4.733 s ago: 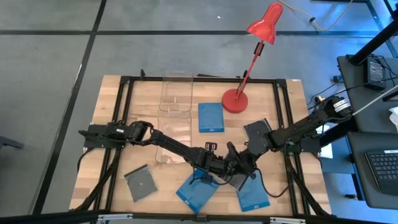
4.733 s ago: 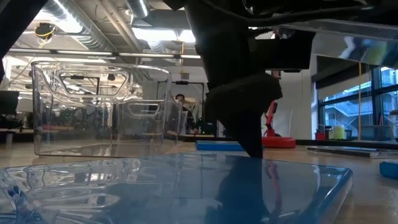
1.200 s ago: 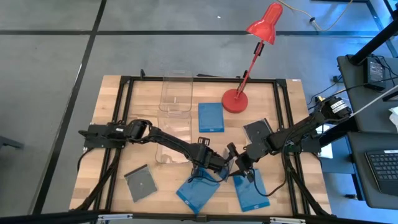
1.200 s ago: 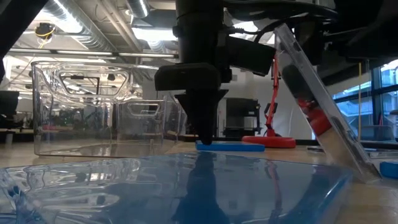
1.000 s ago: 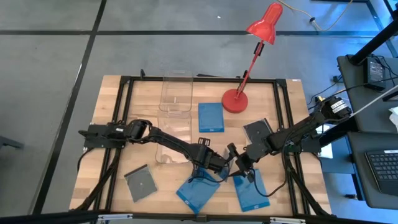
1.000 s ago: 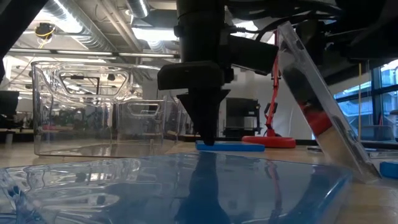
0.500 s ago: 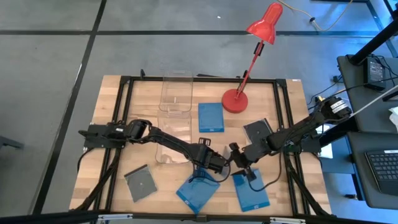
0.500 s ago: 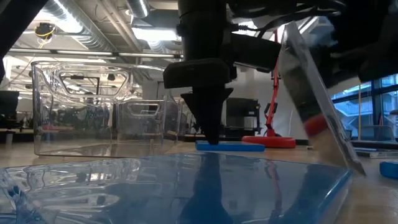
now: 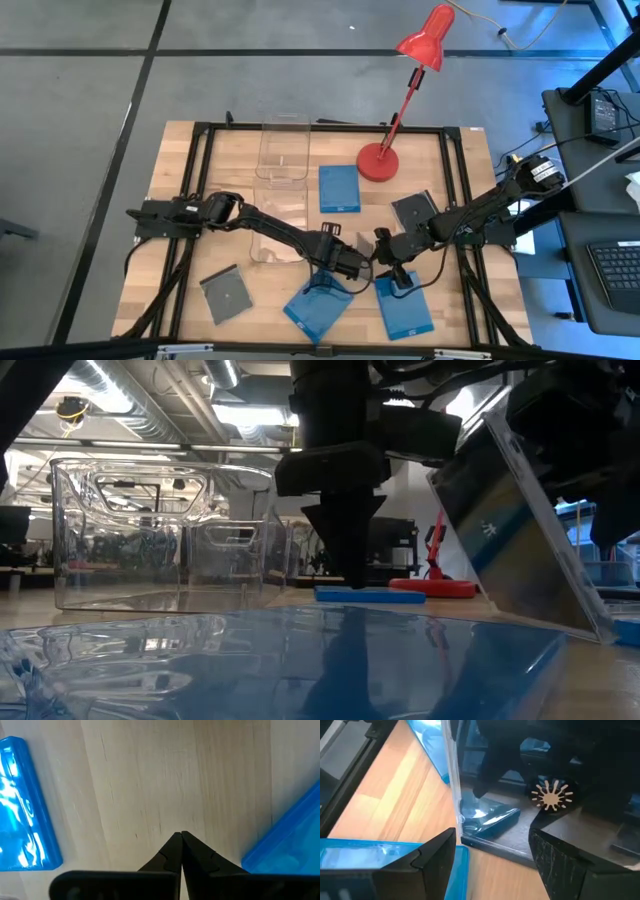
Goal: Pick & place jewel cases by type
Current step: Put the middle black cd case into the bottom transparent bin
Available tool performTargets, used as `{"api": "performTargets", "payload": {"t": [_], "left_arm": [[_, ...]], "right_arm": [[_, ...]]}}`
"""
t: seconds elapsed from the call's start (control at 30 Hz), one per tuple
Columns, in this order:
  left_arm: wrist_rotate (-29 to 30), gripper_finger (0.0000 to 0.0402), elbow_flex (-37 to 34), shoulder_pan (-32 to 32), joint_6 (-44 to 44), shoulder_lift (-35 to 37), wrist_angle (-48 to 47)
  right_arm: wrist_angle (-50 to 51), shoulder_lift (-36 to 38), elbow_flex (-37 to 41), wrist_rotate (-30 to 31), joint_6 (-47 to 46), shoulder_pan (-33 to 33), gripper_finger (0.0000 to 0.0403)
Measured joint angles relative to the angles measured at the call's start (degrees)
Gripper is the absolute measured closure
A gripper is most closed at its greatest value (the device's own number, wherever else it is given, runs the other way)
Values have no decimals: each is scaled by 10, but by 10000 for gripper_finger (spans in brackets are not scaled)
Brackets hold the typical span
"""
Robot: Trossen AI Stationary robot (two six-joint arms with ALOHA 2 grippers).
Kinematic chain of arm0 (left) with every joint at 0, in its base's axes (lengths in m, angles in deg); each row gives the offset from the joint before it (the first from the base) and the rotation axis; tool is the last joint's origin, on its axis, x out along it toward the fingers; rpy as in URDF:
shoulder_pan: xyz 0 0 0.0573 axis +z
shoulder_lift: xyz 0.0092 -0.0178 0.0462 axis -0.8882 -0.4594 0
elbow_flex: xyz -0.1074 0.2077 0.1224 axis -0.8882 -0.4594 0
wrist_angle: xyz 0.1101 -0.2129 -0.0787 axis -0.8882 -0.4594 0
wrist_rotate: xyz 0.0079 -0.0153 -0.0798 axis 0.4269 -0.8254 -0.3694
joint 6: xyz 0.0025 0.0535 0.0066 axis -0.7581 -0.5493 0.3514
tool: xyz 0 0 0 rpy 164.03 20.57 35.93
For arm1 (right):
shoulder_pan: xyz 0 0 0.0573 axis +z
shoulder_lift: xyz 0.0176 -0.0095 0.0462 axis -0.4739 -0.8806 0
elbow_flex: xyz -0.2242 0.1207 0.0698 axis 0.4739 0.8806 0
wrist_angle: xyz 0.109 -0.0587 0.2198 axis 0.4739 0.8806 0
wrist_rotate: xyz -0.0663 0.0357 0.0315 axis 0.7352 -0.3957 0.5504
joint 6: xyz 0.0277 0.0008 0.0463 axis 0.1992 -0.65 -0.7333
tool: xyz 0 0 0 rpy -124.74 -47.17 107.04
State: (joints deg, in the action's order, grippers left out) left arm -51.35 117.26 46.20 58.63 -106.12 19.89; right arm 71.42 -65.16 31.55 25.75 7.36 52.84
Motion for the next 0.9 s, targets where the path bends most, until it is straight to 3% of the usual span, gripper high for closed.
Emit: {"api": "performTargets", "payload": {"t": [0.33,0.5,0.9], "left_arm": [[0,398,0,0,0,0,0],[2,398,0,0,0,0,0],[5,398,-1,1,-6,0,18]], "right_arm": [[42,37,-1,74,-1,0,148],[86,53,-1,105,-44,0,148],[176,41,-1,135,-28,0,148]]}}
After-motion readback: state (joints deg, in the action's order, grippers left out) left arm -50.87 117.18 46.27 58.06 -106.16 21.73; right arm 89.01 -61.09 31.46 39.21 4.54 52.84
